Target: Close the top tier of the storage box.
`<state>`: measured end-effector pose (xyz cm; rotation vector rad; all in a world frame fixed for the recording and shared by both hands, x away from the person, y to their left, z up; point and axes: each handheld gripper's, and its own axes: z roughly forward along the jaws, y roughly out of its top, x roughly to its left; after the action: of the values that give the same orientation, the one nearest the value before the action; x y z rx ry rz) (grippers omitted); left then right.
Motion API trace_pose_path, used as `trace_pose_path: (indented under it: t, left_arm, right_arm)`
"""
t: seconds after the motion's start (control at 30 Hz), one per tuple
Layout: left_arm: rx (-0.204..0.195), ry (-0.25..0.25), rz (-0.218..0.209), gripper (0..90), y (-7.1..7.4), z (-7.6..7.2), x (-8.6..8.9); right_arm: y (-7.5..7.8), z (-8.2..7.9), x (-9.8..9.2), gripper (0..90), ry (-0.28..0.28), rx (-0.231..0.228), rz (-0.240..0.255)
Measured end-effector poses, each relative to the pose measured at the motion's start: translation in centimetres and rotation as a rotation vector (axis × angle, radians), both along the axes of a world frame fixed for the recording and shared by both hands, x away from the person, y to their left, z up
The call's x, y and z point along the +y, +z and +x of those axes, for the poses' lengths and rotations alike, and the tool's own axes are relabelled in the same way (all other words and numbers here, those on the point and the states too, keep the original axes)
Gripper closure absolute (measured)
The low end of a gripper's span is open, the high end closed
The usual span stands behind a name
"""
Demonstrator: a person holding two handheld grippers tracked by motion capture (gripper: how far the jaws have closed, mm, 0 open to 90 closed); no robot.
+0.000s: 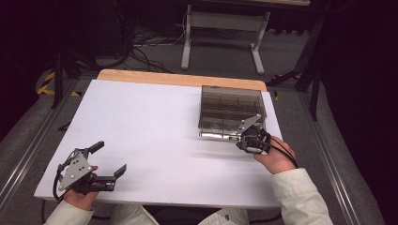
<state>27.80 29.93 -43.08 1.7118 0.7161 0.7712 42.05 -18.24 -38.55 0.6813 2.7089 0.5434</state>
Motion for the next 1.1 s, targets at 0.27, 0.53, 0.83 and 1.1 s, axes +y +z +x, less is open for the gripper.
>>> trace_pose_path:
  t: [0.27,0.53,0.83,1.1]
  left_arm:
    - [-0.001,-0.001,0.000,0.1,0.01,0.00,0.03]
    - [-0.001,-0.001,0.001,0.1,0.01,-0.01,0.02]
    - [-0.001,-0.001,0.001,0.1,0.00,-0.01,0.01]
    - [0.000,-0.002,0.001,0.1,0.00,-0.01,-0.01]
  right_arm:
    - [-0.22,0.48,-0.04,90.0,-0.029,-0.014,-0.004]
    - [-0.01,0.49,-0.12,90.0,-0.042,-0.034,0.000]
    - [0.03,0.49,-0.21,90.0,-0.049,-0.038,0.003]
    - [0.19,0.82,-0.33,90.0,-0.074,-0.069,0.011]
